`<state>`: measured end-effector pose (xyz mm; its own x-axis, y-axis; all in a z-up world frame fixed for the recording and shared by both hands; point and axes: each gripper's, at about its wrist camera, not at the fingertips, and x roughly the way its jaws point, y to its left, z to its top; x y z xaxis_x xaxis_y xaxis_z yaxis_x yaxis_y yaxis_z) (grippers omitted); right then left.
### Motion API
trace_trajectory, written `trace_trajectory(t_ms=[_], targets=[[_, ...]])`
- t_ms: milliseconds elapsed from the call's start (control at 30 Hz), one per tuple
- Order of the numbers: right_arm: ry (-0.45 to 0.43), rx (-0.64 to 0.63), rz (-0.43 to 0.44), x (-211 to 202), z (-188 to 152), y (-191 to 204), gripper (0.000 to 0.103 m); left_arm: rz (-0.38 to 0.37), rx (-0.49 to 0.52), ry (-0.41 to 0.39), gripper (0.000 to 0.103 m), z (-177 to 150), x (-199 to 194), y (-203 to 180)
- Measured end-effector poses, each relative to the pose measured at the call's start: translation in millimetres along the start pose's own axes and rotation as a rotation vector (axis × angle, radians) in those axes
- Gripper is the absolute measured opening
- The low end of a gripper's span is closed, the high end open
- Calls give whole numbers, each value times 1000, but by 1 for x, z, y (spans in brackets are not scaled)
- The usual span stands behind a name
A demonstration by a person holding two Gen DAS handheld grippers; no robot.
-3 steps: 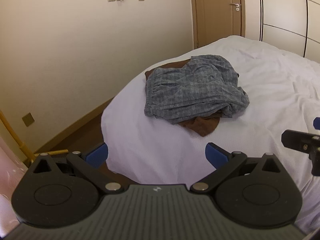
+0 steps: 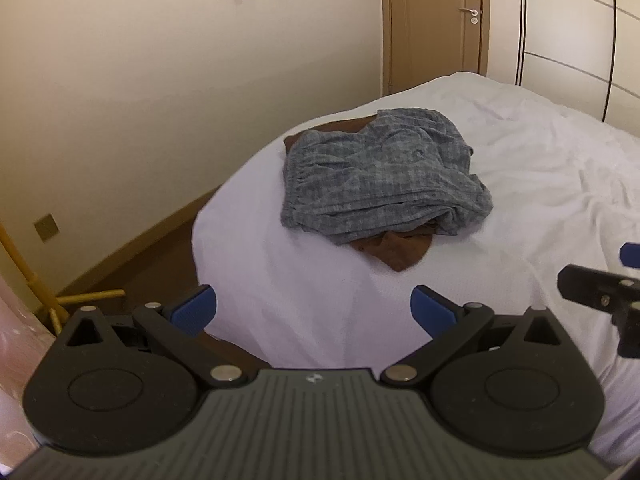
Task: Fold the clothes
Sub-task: 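Move both grippers toward the crumpled grey plaid shorts on the bed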
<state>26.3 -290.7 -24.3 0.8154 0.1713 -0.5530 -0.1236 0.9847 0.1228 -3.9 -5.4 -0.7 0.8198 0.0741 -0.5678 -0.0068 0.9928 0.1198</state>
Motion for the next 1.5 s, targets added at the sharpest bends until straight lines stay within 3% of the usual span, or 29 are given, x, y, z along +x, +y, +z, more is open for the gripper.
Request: trace_trajectory(t_ms=[167,467,1500], targets=[[-6,0,0,0,-1,-1,103,1,-12,-16,102,-3,-5,-8],[-6,6,4,-1,-3,-1,103,-55,-49,34,102,3,10,12],[18,-17,15,5,-1,2,103,-50,-54,36,102,3,10,12]])
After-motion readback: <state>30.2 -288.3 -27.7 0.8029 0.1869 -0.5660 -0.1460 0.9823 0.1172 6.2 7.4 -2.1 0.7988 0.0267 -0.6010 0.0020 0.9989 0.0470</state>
